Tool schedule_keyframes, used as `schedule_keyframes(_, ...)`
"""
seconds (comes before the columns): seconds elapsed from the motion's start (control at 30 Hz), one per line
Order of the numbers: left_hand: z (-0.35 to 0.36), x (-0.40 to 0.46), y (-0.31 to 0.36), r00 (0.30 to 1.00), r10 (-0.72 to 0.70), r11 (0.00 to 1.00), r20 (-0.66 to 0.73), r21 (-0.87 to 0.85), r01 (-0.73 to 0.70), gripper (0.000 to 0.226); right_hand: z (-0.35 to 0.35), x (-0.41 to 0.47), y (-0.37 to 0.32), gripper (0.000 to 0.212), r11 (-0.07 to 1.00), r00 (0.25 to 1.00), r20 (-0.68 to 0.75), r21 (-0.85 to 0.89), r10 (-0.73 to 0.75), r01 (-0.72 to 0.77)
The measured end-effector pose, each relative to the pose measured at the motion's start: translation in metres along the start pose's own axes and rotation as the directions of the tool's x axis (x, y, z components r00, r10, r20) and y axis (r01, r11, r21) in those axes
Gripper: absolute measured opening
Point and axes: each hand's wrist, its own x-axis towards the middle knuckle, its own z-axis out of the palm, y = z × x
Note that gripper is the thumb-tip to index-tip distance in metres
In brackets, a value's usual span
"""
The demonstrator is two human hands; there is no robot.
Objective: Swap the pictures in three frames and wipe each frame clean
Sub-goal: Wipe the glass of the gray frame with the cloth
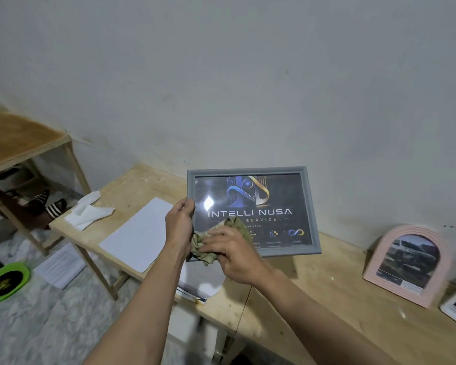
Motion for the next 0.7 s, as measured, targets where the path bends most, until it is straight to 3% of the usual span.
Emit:
schedule_keyframes(0.2,-0.002,-0.003,-0.006,0.995,-0.012,0.999,-0.1,0.05,0.017,0.025,-0.025,-0.039,0.023,0.045,0.992,0.994,0.078,0.093,0.077,-0.084)
schedule_keyframes(0.3,-0.012,-0.002,-0.001,0.997,-0.025,0.997,-0.079,0.076,0.031,0.025,-0.047,-0.07,0.049,0.05,0.965,0.973,0.068,0.124,0.223,-0.23)
schedule_keyframes(0.47,-0.016,-0.004,0.003,0.998,0.025,0.976,-0.061,0.219,-0.011,0.028,-0.081,-0.093,0.078,0.051,0.758,0.806,0.144,0.279,0.575,-0.59)
schedule_keyframes(0.5,-0.014,-0.006,0.003,0.998,0.043,0.972,-0.05,0.232,-0.03,0.029,-0.091,-0.086,0.079,0.051,0.723,0.788,0.114,0.338,0.605,-0.603)
schedule_keyframes(0.57,-0.008,-0.01,0.004,0.998,0.053,0.972,-0.031,0.229,-0.045,0.029,-0.116,-0.061,0.082,0.047,0.743,0.776,-0.112,0.4,0.621,-0.537)
schedule_keyframes(0.63,-0.001,-0.017,0.006,0.997,0.076,0.98,0.005,0.183,-0.076,0.025,-0.144,-0.037,0.086,0.047,0.821,0.764,-0.317,0.328,0.561,-0.467)
schedule_keyframes(0.7,0.007,-0.022,0.008,0.995,0.092,0.989,0.038,0.111,-0.095,0.021,-0.156,-0.024,0.094,0.052,0.887,0.812,-0.358,0.156,0.462,-0.435)
